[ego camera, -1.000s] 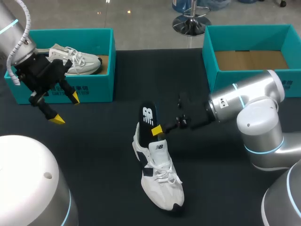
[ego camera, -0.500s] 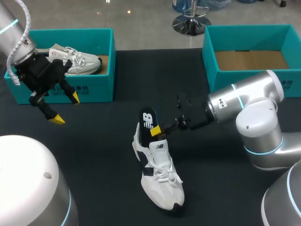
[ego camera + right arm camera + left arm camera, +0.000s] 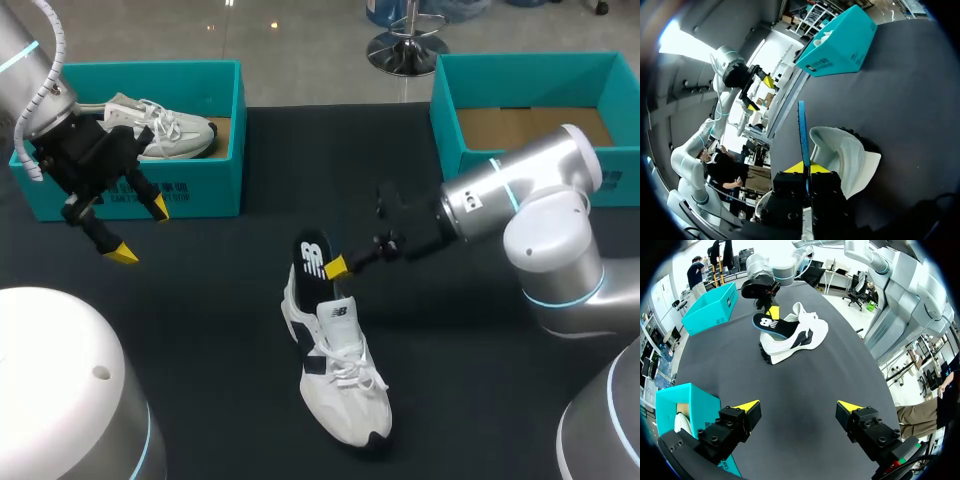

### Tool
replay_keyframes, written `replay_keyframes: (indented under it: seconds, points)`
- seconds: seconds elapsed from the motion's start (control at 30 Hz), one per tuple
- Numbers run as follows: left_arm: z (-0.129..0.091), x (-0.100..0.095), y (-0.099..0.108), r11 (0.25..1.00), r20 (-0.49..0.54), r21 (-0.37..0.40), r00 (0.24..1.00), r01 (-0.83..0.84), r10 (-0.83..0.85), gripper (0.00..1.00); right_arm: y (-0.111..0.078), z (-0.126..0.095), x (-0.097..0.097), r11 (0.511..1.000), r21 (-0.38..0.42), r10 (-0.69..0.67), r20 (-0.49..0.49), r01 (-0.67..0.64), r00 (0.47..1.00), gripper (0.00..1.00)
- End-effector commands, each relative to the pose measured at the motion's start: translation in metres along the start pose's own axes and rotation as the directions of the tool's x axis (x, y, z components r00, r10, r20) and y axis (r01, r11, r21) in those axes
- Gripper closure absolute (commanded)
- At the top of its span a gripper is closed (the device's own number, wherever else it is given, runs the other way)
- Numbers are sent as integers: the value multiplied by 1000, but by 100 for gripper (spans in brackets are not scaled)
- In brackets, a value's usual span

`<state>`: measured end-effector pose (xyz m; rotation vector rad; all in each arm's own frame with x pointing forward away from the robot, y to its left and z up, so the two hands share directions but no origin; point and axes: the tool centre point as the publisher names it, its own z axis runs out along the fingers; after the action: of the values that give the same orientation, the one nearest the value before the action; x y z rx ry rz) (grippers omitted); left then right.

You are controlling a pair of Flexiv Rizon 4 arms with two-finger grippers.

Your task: Take the shoe out of the shoebox, open the shoe tongue, remove and reinsert the insole, then place the shoe into the shoebox

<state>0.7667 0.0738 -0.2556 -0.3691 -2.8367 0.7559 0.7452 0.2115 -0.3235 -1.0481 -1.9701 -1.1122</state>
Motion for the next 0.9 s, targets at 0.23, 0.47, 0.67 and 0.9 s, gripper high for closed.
replay_keyframes:
  seconds: [0.23,0.47,0.67,0.9]
  points:
    - [0,1,0,1000,0,-3,1000,0,0,0,-32,21,4,999,5,52,-28,-52,998,100]
    - [0,1,0,1000,0,-3,1000,0,0,0,-30,19,4,998,-1,60,-24,-60,998,56]
    - [0,1,0,1000,0,-3,1000,0,0,0,-15,14,1,999,6,33,-14,-33,999,53]
    - [0,1,0,1000,0,-3,1000,0,0,0,1,13,-3,999,32,17,-10,-17,1000,74]
